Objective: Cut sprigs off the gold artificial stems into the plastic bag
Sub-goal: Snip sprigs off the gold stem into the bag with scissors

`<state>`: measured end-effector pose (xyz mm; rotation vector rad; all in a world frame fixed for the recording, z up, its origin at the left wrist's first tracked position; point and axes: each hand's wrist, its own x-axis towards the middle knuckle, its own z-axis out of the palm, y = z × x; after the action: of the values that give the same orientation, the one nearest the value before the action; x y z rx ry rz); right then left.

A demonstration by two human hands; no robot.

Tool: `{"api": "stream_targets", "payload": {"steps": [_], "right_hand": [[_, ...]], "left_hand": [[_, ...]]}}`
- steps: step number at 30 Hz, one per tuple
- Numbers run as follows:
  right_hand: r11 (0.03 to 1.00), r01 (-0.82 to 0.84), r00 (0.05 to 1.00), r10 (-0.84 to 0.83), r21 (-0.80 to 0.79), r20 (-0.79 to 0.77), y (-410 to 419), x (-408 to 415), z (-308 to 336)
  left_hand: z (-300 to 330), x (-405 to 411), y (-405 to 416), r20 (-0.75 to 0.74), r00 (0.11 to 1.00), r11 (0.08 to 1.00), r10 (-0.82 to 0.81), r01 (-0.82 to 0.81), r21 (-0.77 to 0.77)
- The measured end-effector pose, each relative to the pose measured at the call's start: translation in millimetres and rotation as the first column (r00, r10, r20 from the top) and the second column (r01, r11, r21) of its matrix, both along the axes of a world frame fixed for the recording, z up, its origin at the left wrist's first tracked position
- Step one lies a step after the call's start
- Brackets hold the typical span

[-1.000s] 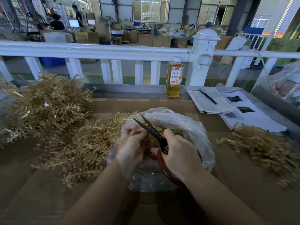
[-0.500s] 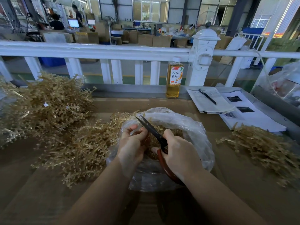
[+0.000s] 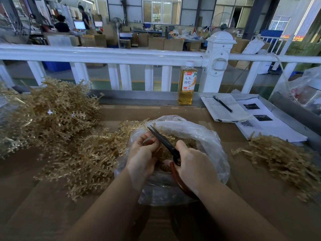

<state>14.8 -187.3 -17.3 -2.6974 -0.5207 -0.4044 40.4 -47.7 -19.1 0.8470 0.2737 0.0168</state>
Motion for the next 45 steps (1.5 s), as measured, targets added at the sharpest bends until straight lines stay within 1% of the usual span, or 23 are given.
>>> {"api": "stream_targets", "payload": {"steps": [4, 7, 9, 14, 18, 24, 28, 36, 45], "right_hand": [[1.000, -0.003, 1.000, 0.003, 0.015, -0.008, -1.4, -0.7, -0.7], [0.997, -0.015, 0.999, 0.019, 0.076, -0.049, -3.2, -1.1, 0.7], [0.993, -0.018, 0.996, 0.028, 0.118, -0.085, -4.9, 0.0, 2.5], [0.965, 0.005, 0.984, 0.042, 0.261, -0.174, -5.7, 3.1, 7.4], [0.955, 0.011, 0.968, 0.065, 0.297, -0.243, -5.2, 5.9, 8.9], [0.954, 0.038, 0.963, 0.045, 0.298, -0.267, -5.7, 6.5, 6.1], [0.952, 0.031, 0.963, 0.053, 0.303, -0.263, -4.9, 5.6, 6.1], [0.977, -0.002, 0.973, 0.051, 0.211, -0.227, -5.2, 0.1, 7.3], [0.977, -0.015, 0.974, 0.062, 0.213, -0.217, -4.9, 0.2, 8.9]], "left_hand": [[0.7, 1.3, 2.3, -0.046, 0.999, 1.000, -0.013, 0.013, -0.006], [3.2, 1.6, 7.8, -0.098, 0.993, 0.996, -0.071, 0.066, -0.056], [4.8, 3.4, 9.0, -0.130, 0.988, 0.994, -0.084, 0.074, -0.086], [1.4, 10.9, 4.6, -0.186, 0.982, 0.999, -0.009, 0.015, 0.029], [-2.4, 10.4, 5.6, -0.165, 0.986, 1.000, -0.004, 0.007, 0.019], [4.1, 10.8, 4.6, -0.182, 0.983, 0.997, 0.013, 0.001, 0.081], [3.9, 10.5, 4.2, -0.175, 0.984, 0.999, -0.024, 0.030, 0.035], [6.6, 8.0, 3.7, -0.203, 0.979, 0.998, -0.025, 0.014, -0.058], [8.2, 6.8, 3.1, -0.187, 0.981, 0.992, -0.050, 0.027, -0.123]]}}
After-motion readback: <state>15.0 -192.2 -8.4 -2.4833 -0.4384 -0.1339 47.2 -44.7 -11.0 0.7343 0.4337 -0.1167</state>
